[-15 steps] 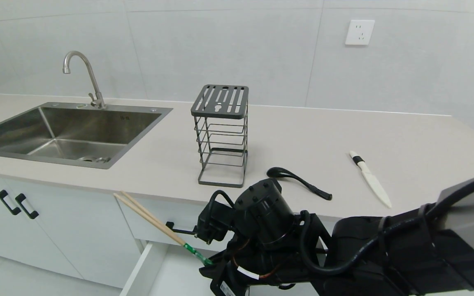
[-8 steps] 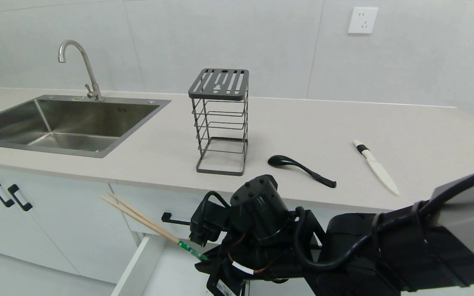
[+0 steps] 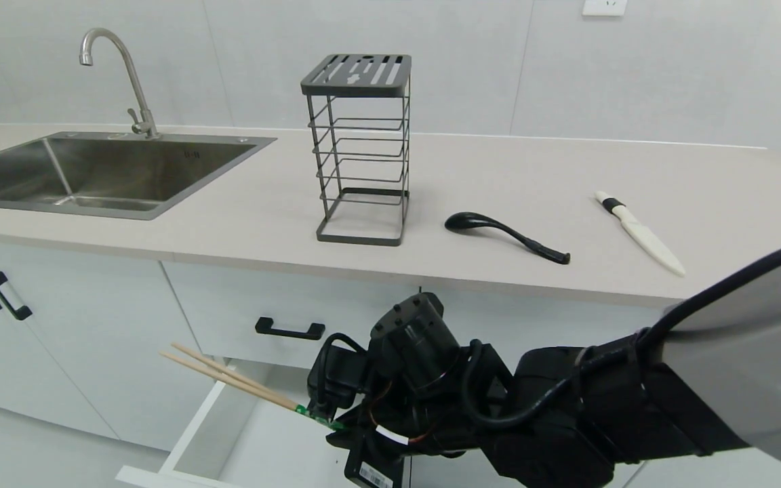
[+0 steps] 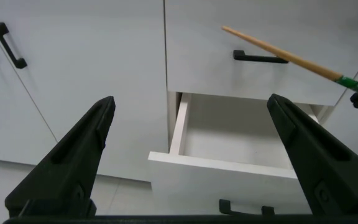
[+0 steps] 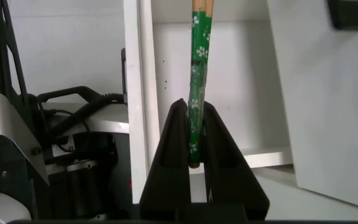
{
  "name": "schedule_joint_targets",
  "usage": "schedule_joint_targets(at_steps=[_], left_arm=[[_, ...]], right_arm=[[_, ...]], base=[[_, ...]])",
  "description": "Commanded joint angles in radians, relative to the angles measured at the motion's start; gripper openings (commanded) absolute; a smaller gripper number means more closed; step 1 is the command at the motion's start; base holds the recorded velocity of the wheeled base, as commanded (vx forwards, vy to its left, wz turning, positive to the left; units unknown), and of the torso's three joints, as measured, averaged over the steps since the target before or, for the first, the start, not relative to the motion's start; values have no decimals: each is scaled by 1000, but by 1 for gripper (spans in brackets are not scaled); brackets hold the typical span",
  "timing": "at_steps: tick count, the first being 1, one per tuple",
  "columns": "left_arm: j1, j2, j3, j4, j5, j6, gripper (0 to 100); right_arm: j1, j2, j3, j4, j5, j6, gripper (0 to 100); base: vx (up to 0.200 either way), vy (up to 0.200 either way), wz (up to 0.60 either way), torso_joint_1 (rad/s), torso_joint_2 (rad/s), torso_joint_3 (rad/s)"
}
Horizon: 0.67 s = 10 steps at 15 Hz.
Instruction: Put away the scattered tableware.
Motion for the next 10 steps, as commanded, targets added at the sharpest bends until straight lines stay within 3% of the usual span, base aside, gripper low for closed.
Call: schedule_joint_targets(at_steps=[1,10], left_arm=[[0,1,0,0,0,-1,100],[0,1,0,0,0,-1,100]], right_arm=[[-8,26,-24,9,0,-2,0],[-31,106,-86,36,0,-45,0]], base=[[0,0,0,-217,461,237],[0,0,0,-90,187,96]])
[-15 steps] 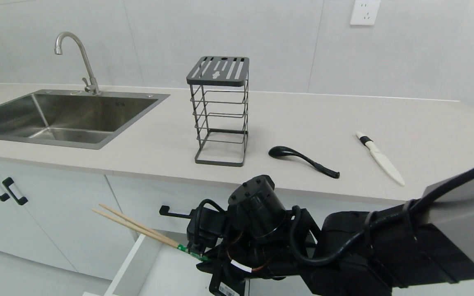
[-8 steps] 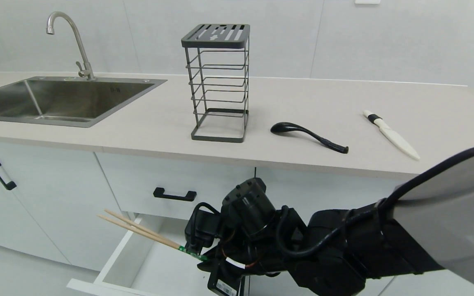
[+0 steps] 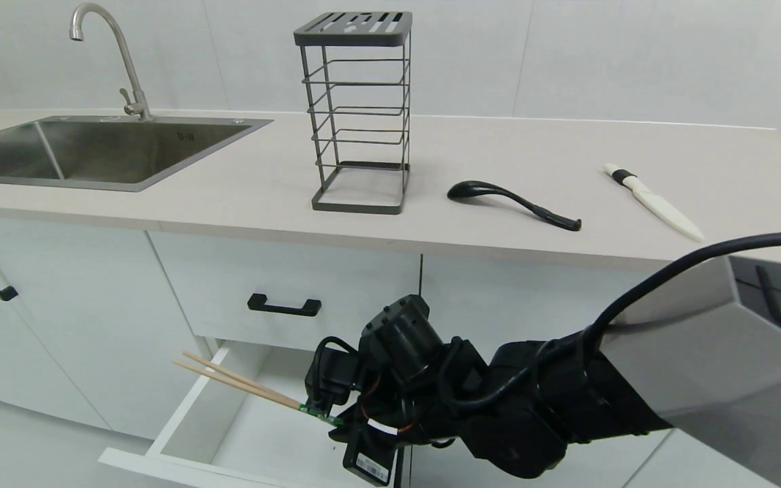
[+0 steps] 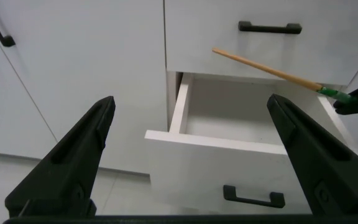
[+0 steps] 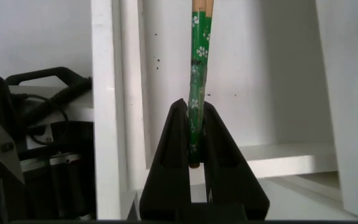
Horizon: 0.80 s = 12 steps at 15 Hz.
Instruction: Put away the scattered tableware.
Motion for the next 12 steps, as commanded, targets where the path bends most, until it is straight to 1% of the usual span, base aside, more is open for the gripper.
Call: schedule_joint_targets(at_steps=[1,4,9,12], left_arm=[[0,1,0,-1,0,0,100],[0,1,0,-1,0,0,100],[0,1,0,-1,-1,0,100],[0,1,0,-1,0,0,100]], right_arm=[[-8,32,-19,1,1,0,0],[-20,76,-51,1,1,0,0],[-26,118,-61,13,-10,-1,0],[-34,156,-104,15,-13,-1,0]], base=[[0,0,0,-61,124,41],[0,0,0,0,0,0],[0,0,0,0,0,0],[0,0,0,0,0,0]])
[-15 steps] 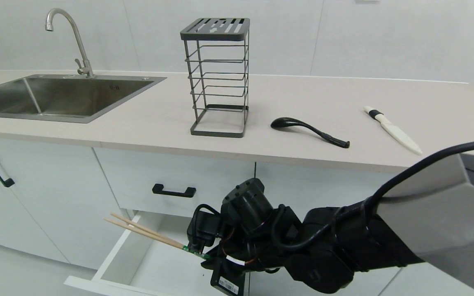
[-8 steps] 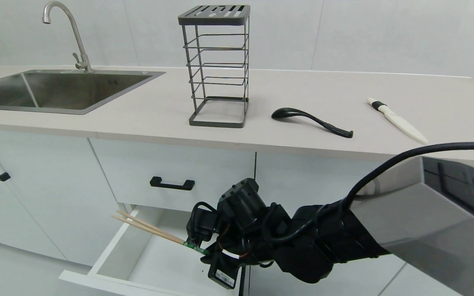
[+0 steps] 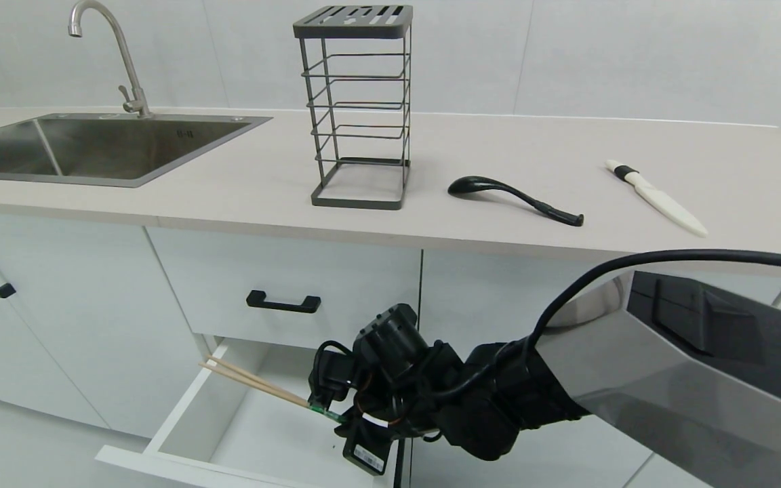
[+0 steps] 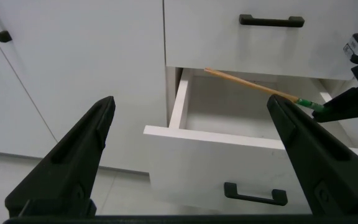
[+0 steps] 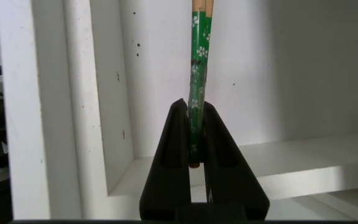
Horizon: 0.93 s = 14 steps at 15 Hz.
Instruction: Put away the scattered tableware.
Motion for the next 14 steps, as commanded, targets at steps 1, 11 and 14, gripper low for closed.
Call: schedule_joint_targets(at_steps=[1,11,14], left_arm=[[0,1,0,0,-1,0,100],[0,1,0,0,1,0,100],[0,1,0,0,-1,0,100]], right_arm=[[-3,38,-36,-1,-1,-1,0],[-4,90,-69,9,-63,-2,0],[-1,101,-77,9,-65,-2,0]], base=[[0,0,0,0,0,0],[0,0,0,0,0,0],[0,0,0,0,0,0]])
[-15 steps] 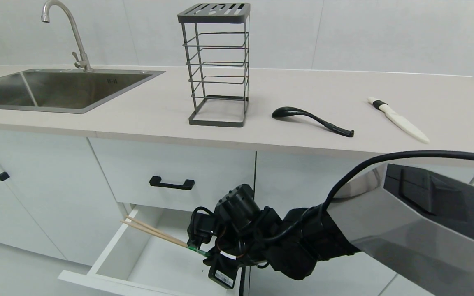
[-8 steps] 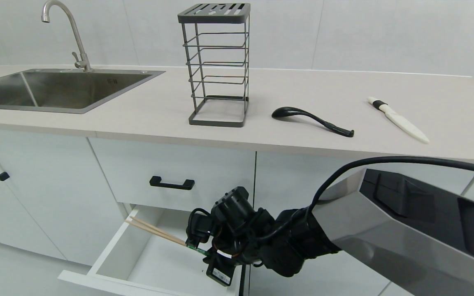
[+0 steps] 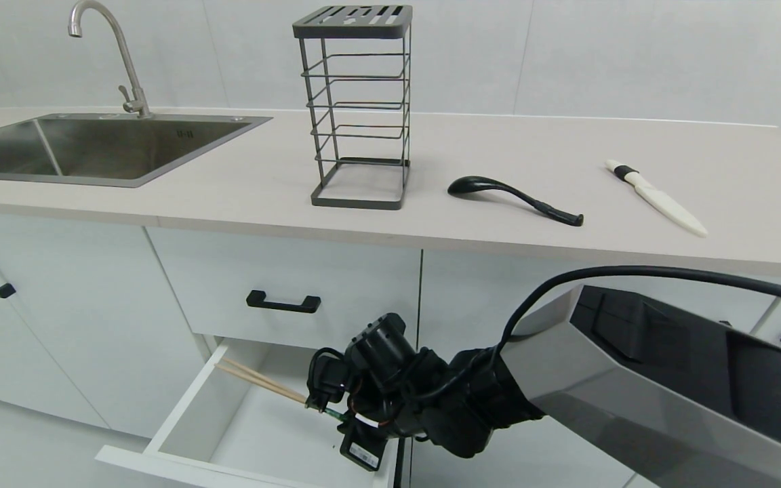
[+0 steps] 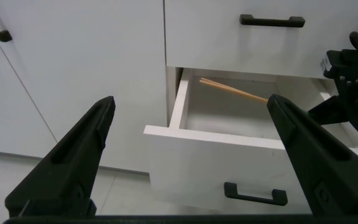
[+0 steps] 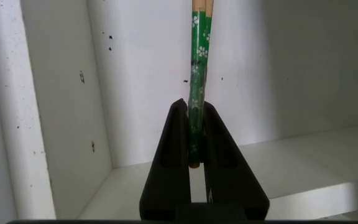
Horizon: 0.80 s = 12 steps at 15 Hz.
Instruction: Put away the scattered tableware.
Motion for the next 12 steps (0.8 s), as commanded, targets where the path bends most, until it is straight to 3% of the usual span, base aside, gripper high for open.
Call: schedule_joint_targets(at_steps=[1,12], left_arm=[[0,1,0,0,0,0,100],[0,1,0,0,-1,0,100]], right_arm=[[5,17,-16,-1,-1,0,0],[17,98,-126,51,-41,-16,0]], base=[[0,0,0,0,0,0],[0,0,0,0,0,0]])
